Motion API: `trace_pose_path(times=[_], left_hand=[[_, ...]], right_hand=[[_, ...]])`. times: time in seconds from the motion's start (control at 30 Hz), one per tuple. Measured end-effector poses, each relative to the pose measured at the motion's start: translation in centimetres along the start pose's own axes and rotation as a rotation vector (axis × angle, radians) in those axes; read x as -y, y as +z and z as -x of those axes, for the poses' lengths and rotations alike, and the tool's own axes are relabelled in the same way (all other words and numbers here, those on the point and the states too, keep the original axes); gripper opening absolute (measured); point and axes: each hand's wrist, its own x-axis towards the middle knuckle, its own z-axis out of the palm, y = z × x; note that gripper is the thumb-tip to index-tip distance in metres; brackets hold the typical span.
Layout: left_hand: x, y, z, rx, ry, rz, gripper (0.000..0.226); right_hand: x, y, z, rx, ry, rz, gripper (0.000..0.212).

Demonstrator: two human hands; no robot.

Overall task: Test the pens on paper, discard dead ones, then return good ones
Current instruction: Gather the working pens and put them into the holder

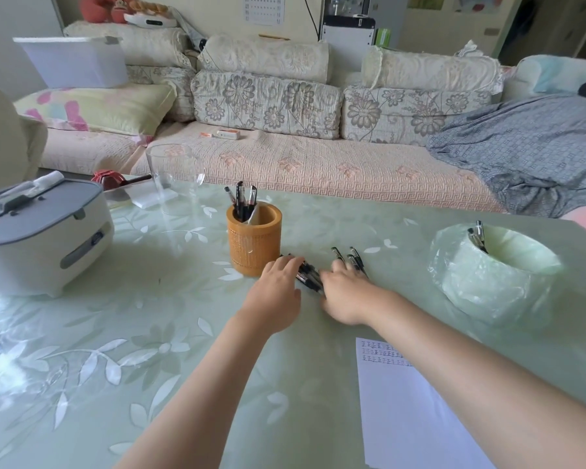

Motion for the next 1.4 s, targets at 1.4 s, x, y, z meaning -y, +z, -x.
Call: trace_pose_path(times=[1.4], left_hand=[[-1.5,-8.5,1.9,-0.158,0.05,0.62,0.042]], right_hand=[[4.9,-0.6,1.2,0.014,-0.35,-1.121,0.019]])
